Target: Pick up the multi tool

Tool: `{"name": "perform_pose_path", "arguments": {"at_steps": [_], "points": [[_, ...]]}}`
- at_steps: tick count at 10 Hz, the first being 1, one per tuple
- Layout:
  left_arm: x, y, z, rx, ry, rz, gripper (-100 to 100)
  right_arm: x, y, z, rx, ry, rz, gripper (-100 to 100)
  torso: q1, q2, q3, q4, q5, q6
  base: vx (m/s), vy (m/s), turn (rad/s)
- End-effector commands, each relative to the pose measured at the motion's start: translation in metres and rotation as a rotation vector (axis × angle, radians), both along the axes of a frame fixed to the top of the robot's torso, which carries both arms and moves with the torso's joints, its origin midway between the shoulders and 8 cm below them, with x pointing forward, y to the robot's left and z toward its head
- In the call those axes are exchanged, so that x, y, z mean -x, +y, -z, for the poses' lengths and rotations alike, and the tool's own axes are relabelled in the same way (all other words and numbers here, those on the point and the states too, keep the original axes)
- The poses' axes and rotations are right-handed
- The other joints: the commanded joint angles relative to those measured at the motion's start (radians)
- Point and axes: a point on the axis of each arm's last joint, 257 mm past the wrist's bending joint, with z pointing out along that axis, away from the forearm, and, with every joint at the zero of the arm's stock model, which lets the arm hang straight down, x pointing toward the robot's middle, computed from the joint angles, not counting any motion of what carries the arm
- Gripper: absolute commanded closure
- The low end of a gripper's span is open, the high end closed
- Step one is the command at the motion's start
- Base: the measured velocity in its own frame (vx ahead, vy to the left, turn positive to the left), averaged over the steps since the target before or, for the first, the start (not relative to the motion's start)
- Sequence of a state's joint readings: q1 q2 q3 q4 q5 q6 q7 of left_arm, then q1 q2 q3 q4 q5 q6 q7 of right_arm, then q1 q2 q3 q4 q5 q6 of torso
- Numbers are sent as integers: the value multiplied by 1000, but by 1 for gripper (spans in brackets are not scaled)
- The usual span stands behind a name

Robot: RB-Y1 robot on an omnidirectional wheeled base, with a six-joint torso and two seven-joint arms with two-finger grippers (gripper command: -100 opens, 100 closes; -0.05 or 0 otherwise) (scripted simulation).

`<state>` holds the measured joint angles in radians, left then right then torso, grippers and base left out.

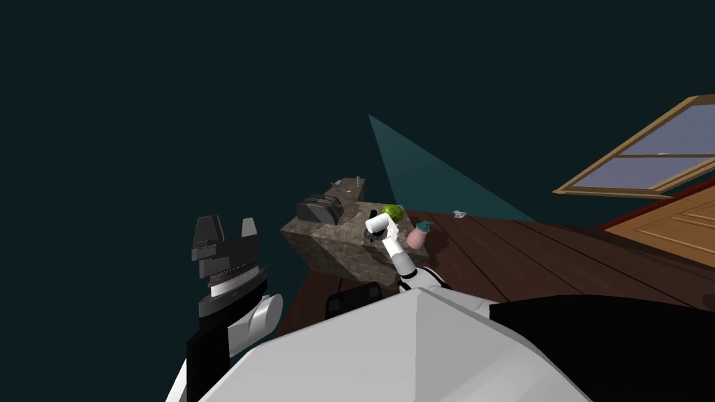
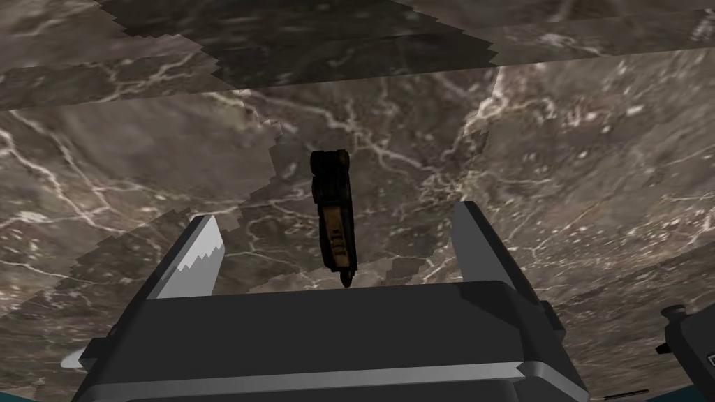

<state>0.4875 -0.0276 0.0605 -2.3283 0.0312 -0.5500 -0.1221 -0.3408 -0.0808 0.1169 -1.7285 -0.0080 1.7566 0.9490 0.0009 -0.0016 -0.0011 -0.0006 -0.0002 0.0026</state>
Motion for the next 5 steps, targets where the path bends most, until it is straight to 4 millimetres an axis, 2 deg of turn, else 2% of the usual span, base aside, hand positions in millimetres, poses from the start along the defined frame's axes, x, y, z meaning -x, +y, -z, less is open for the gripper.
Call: {"name": "perform_pose_path", "arguments": {"at_steps": [1,2,5], "points": [[0,0,0,0,0,0,0,0,0,0,0,0,0,0,0,0,0,0,0,0,0,0,0],[0,0,0,0,0,0,0,-2,0,9,-1,-2,5,-100,0,0,0,0,0,0,-6,-10,37],[0,0,0,0,0,0,0,-4,0,22,-1,-4,13,-100,0,0,0,0,0,0,-9,-12,34]]}}
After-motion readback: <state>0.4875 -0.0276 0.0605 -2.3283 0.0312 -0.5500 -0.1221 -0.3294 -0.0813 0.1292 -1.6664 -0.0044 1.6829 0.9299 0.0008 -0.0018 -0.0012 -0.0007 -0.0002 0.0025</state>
